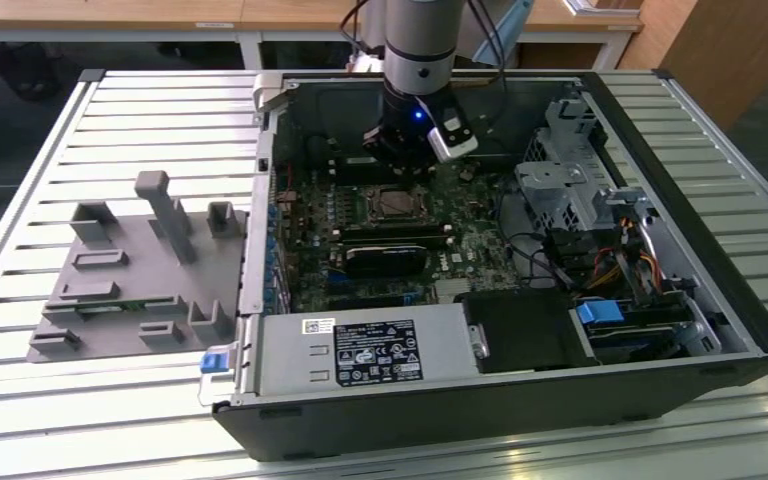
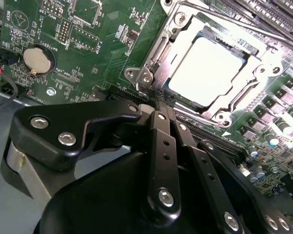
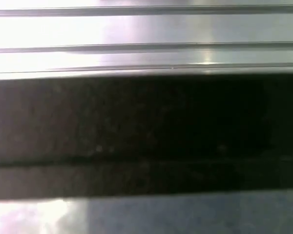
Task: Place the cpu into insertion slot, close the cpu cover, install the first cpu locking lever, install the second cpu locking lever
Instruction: 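Install the first cpu locking lever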
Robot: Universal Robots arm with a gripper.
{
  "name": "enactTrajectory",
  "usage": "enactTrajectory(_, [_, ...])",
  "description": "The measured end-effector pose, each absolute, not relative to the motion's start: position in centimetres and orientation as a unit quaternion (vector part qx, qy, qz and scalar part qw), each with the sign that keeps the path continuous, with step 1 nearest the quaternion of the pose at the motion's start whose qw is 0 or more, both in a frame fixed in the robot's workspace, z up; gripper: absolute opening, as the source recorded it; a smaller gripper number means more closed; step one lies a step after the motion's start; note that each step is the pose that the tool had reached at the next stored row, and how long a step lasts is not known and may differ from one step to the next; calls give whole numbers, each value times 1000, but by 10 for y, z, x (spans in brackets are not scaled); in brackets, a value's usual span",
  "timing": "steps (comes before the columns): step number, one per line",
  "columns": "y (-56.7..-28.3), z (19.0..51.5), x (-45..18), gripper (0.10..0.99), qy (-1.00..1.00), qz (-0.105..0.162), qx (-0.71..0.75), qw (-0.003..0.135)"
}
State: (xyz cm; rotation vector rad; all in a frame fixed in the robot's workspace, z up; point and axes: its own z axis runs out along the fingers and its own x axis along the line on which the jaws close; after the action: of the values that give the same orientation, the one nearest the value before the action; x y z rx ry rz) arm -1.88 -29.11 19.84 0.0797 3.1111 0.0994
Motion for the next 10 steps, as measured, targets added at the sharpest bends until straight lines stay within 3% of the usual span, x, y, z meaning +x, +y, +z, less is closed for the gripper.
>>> enactTrajectory(10, [-287,196,-18,106,999,29,26,14])
